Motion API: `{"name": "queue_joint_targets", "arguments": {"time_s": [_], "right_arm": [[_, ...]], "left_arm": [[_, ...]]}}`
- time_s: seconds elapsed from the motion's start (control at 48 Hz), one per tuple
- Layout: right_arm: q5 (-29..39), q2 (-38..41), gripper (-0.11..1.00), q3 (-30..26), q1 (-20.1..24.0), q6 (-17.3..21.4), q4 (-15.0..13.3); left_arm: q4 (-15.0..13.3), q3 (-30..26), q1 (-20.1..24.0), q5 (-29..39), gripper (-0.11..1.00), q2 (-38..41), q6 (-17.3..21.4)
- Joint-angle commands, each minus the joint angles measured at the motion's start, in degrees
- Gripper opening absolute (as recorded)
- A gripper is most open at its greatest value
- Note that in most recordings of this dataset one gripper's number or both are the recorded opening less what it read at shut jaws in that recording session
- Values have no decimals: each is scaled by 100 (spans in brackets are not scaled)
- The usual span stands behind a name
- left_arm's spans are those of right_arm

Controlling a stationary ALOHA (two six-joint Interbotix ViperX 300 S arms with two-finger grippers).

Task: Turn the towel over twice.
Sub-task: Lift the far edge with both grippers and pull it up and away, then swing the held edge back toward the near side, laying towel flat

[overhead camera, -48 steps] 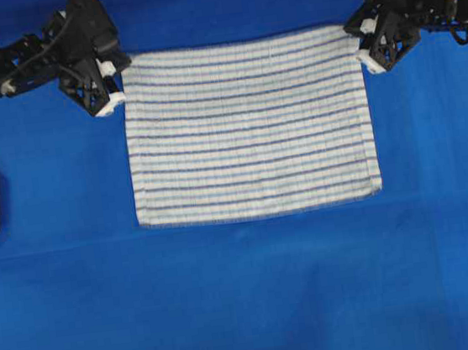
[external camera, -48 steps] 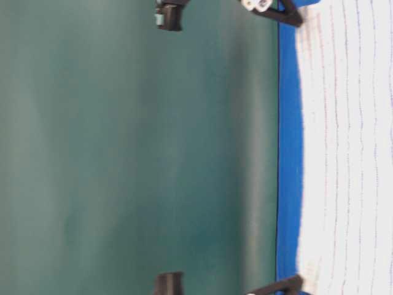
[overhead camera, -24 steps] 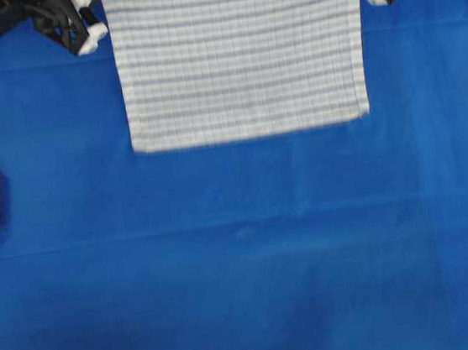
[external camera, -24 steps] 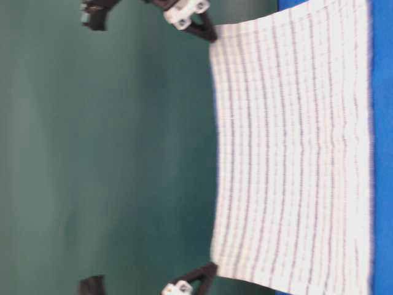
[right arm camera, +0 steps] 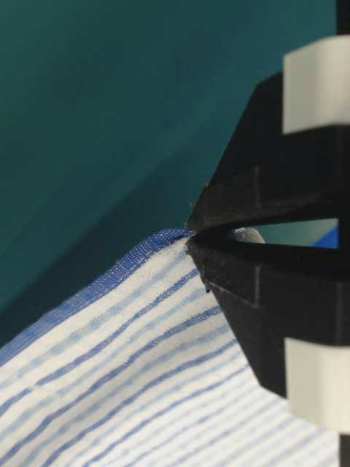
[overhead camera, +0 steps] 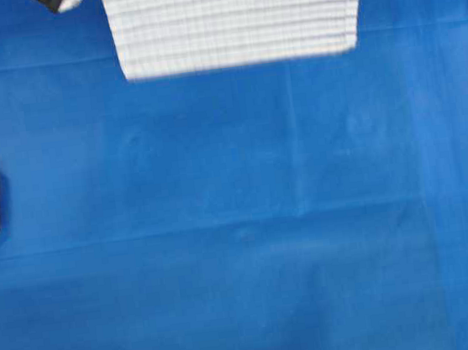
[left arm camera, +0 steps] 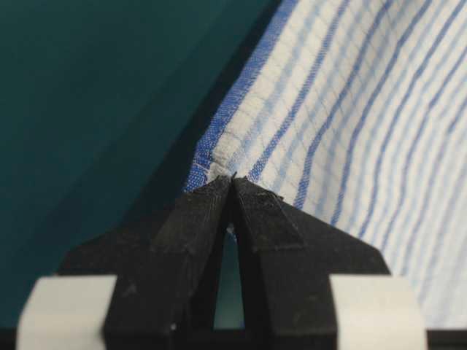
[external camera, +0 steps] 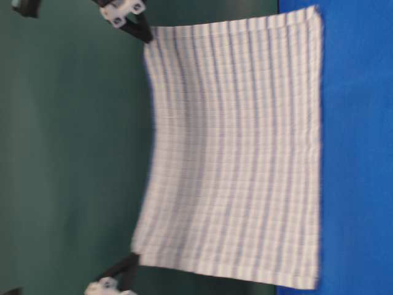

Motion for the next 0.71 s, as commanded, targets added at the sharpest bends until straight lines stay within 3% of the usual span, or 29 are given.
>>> {"name": "queue_joint_targets", "arguments": {"time_s": [0.0, 0.354, 0.583, 0.688], "right_arm": [[44, -325, 8, -149, 9, 9, -18], [686, -1020, 8, 132, 826, 114, 18], [1573, -1099, 7, 299, 1723, 158, 167], [1802, -1099, 7, 431, 2188, 264, 325]], "left_arm": [[0, -132, 9, 70, 2, -308, -9], [0, 545, -615, 35, 2, -993, -360], [-35, 1283, -1362, -255, 2, -1134, -439], [-35, 1547, -1705, -387, 2, -1134, -668]]}}
